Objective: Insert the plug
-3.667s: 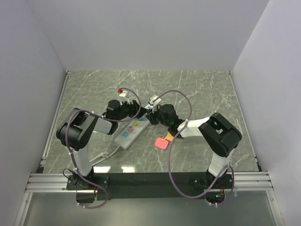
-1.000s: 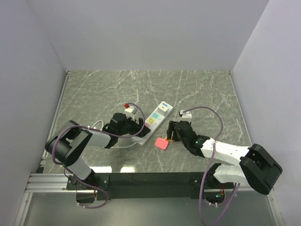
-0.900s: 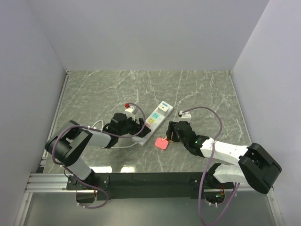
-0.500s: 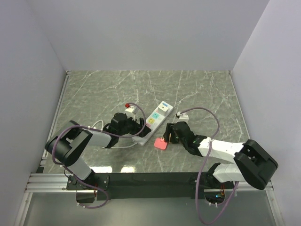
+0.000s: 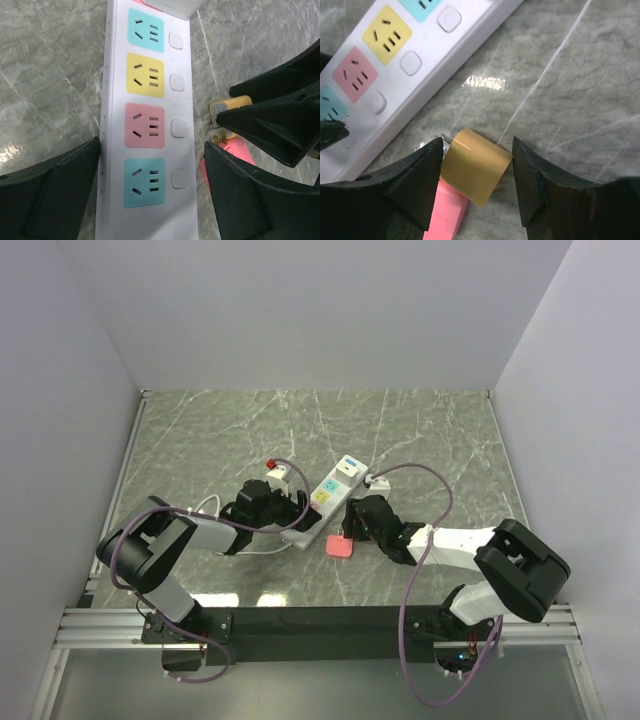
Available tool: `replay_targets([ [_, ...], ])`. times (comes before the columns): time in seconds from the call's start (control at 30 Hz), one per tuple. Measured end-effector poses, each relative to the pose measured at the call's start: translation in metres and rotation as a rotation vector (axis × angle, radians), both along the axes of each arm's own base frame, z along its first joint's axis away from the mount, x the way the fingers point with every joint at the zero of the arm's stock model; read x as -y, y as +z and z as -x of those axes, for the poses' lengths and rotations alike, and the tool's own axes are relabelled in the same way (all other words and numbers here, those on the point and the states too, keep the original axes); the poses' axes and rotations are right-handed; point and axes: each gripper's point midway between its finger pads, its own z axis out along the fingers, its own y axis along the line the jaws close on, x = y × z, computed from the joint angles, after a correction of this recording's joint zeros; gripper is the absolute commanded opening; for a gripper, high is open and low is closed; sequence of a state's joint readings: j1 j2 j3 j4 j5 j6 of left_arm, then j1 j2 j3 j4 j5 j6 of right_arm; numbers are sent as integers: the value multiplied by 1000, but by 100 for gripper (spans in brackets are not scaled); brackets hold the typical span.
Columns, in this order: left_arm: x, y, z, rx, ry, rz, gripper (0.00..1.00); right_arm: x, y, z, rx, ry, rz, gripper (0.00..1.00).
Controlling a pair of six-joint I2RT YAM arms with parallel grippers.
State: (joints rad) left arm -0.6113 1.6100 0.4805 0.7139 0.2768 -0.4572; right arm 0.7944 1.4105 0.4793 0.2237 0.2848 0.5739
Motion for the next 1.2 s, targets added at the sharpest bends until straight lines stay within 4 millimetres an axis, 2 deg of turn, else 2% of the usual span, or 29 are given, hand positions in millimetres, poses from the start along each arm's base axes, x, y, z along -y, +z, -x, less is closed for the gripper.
replay_targets([
  [0.17, 1, 6, 0, 11, 0, 11, 90, -1, 8, -8, 74, 47, 29, 57],
  [0.33, 12, 33, 5, 33, -48, 105, 90, -3, 24, -4, 189, 142, 24, 54],
  [0.47, 24, 57, 14, 47, -109, 198, 90, -18, 41, 4, 281, 238, 9, 54],
  [0.57, 30, 63, 22, 30, -152, 236, 88, -32, 53, 13, 345, 309, -4, 53],
  [0.73, 38, 59, 35, -17, -218, 264, 88, -43, 64, 21, 406, 359, -1, 53],
  [0.93, 34, 49, 48, -20, -234, 276, 88, -35, 63, 12, 391, 298, 55, 52],
  [1.07, 26, 38, 59, -28, -236, 265, 88, -38, 75, 3, 396, 259, 47, 52],
  [1.2, 22, 37, 67, -3, -248, 276, 88, -42, 87, -6, 396, 229, 25, 51],
])
